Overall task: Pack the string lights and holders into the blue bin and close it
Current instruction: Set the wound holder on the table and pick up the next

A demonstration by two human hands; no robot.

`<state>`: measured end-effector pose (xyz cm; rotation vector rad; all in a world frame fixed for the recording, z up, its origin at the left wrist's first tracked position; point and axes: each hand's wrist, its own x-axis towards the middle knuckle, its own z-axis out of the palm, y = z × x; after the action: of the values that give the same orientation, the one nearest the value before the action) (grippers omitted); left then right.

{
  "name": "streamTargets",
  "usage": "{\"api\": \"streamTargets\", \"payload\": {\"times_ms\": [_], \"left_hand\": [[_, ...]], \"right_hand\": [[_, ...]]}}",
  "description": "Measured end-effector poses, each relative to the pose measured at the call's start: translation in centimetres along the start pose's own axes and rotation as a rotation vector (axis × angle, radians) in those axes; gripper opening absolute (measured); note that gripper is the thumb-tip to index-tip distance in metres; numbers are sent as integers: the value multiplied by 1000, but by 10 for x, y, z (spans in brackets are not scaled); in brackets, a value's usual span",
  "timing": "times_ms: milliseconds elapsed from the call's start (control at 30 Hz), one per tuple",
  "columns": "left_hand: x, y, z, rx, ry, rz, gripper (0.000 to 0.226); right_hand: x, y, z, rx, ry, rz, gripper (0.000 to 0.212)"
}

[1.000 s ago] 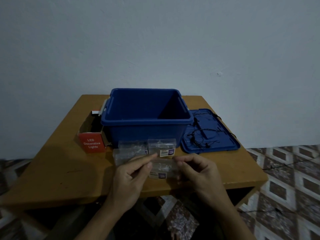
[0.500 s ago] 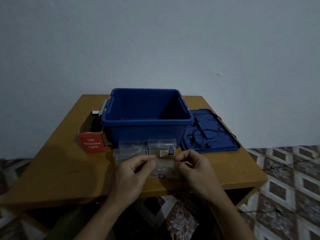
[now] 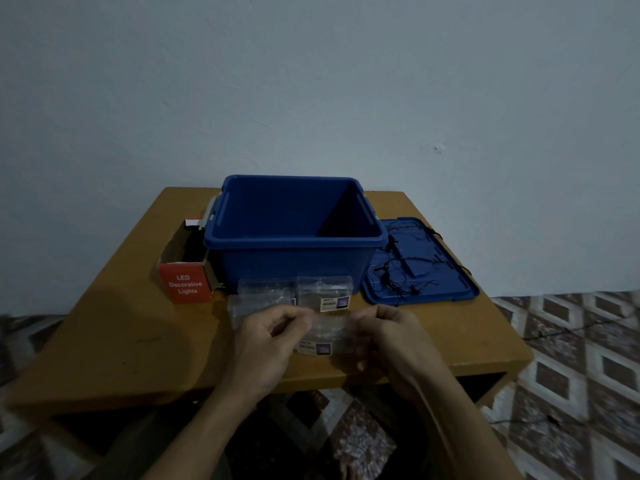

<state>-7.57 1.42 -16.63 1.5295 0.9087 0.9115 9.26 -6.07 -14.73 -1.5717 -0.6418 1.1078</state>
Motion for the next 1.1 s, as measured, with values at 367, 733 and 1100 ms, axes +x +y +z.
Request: {"api": "streamTargets", "payload": {"times_ms": [367, 733, 1100], "left_hand": [[-3, 4, 6, 31, 64, -61, 21], [-14, 13, -2, 300, 53, -28, 37], [3, 27, -4, 426, 85, -208, 52]], "right_hand": [[-10, 0, 4, -208, 6, -151, 3], [-10, 1, 7, -110, 69, -150, 2], [1, 2, 17, -5, 178, -273, 3]]}}
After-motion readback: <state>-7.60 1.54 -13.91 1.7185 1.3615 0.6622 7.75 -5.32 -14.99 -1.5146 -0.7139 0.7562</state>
